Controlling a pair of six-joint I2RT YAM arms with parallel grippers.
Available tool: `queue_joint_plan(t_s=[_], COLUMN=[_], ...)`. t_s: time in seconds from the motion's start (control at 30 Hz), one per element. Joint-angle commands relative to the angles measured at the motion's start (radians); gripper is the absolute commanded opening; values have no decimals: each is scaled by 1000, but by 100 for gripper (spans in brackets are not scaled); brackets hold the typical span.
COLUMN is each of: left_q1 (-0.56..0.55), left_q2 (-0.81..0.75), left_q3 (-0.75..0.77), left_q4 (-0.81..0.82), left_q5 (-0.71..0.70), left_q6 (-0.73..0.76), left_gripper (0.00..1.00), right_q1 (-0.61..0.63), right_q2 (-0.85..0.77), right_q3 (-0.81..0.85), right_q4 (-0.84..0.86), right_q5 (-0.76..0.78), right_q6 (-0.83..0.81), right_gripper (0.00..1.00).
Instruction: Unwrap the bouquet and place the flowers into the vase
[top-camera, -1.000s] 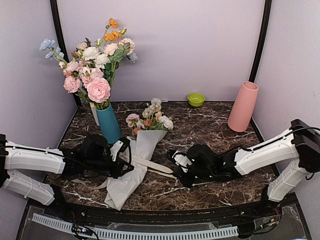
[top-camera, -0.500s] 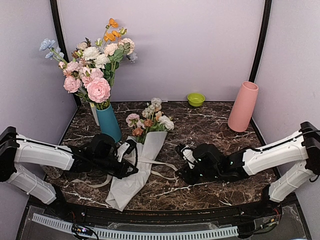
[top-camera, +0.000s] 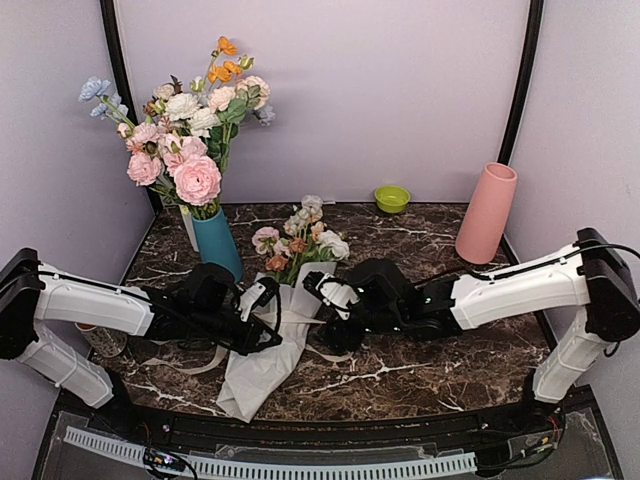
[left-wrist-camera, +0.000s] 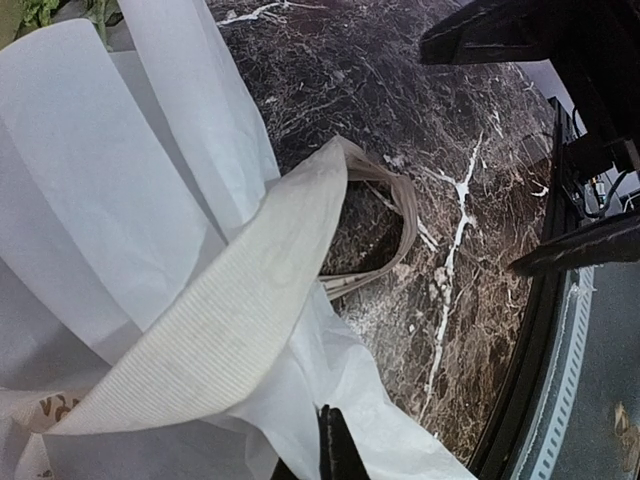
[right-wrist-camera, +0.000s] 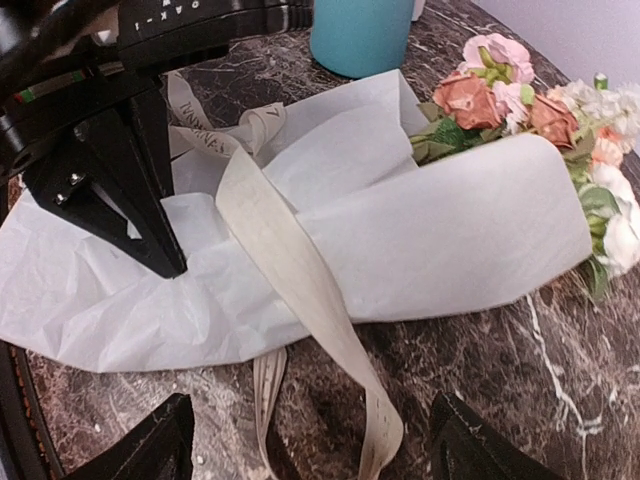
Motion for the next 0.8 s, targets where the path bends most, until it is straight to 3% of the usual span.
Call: queue_joint_plan(t_s=[0.0,0.23,0.37,0.47,0.6,0.67,0.77], left_q1=[5,3,3,3,3,3,3], left_q2=[-3,4,1,3,5,6,5], left_q3=[28,38,35,35,39,40,40], left_q4=[-13,-29,-32,-28,-30,-29,-26], left_q5=[28,37,36,36,27,25,20], left_q6=[16,13,9,5,8,5,-4], left_gripper=[0,0,0,0,0,0,0], right_q1=[-3,-29,-44,-45,-44,-45,-45], right_q2=[123,265,304,306,294,283,257], right_q3=[97,206,257,262,239,224,198], right_q4=[27,52,58,52,50,48,42], right_q5=[-27,-31,-49,-87,-105,-106,-108], right_q6=[-158,-245,-253,-262,-274,-279,-285], right_gripper=[80,76,68,50,13,0,0])
